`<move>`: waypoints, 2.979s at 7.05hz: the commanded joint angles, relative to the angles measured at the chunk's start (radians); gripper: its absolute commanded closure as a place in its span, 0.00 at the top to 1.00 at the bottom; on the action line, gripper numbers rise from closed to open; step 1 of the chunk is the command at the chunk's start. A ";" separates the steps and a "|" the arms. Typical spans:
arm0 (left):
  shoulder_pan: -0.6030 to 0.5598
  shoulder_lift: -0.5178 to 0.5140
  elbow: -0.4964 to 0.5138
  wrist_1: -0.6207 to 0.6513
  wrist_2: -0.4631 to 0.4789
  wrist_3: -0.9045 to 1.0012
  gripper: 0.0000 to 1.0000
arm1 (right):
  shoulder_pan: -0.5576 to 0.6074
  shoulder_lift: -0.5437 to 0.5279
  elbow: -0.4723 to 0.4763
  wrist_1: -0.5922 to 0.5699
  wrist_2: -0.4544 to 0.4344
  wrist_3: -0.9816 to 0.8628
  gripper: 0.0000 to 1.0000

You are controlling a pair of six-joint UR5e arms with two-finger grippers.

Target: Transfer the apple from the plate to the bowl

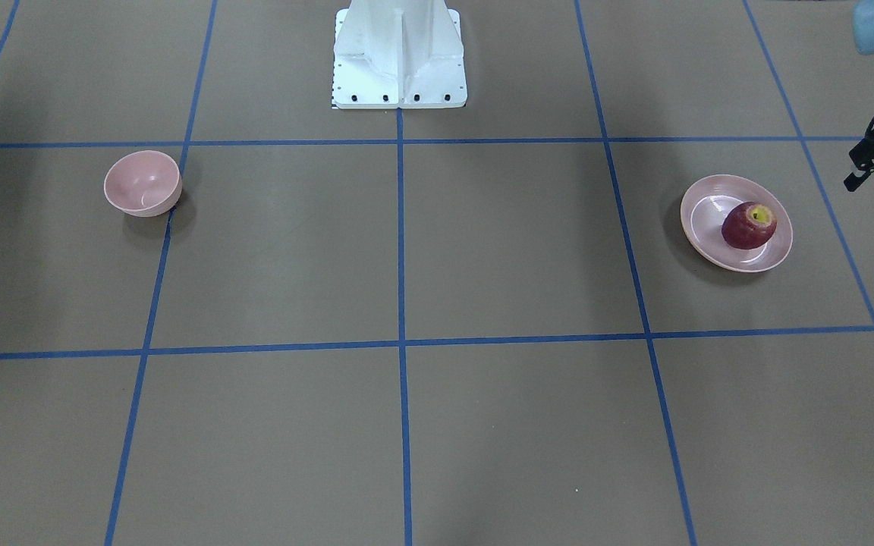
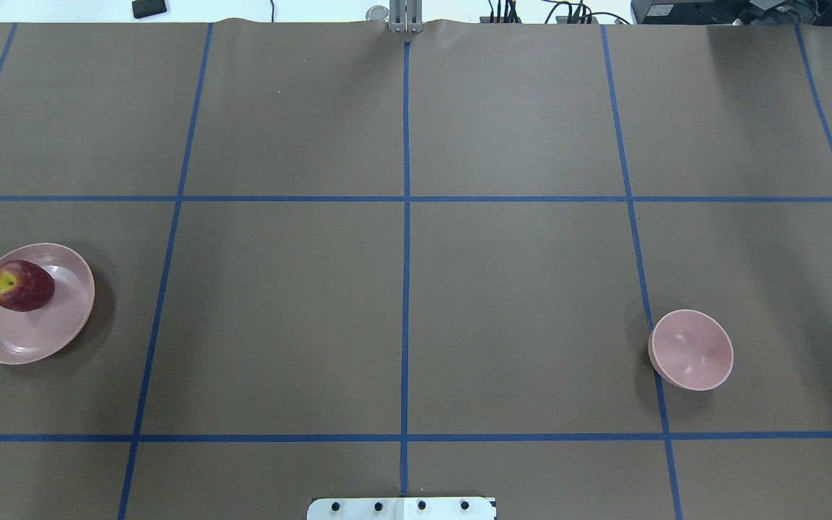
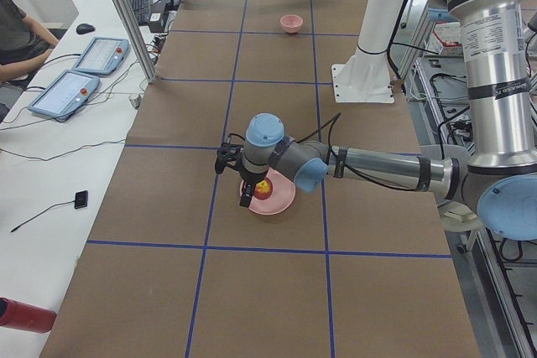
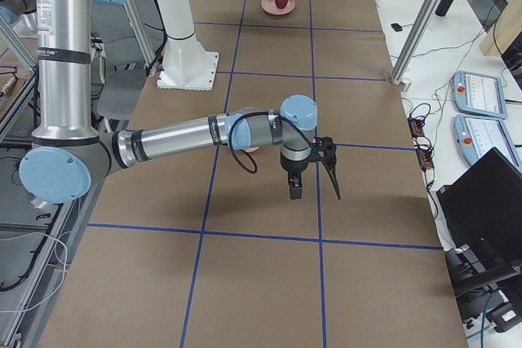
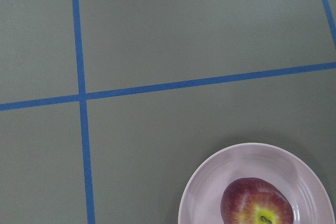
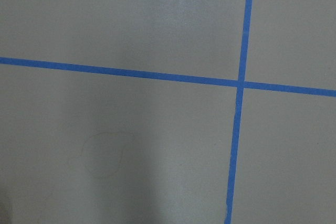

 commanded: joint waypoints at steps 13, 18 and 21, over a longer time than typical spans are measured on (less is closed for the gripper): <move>-0.042 0.029 -0.038 0.145 -0.050 0.124 0.98 | -0.087 -0.005 0.023 0.012 0.083 0.044 1.00; -0.052 0.027 -0.044 0.147 -0.052 0.114 0.98 | -0.469 -0.202 0.026 0.697 -0.026 0.614 1.00; -0.051 0.027 -0.046 0.145 -0.053 0.099 0.98 | -0.610 -0.206 0.029 0.716 -0.121 0.662 1.00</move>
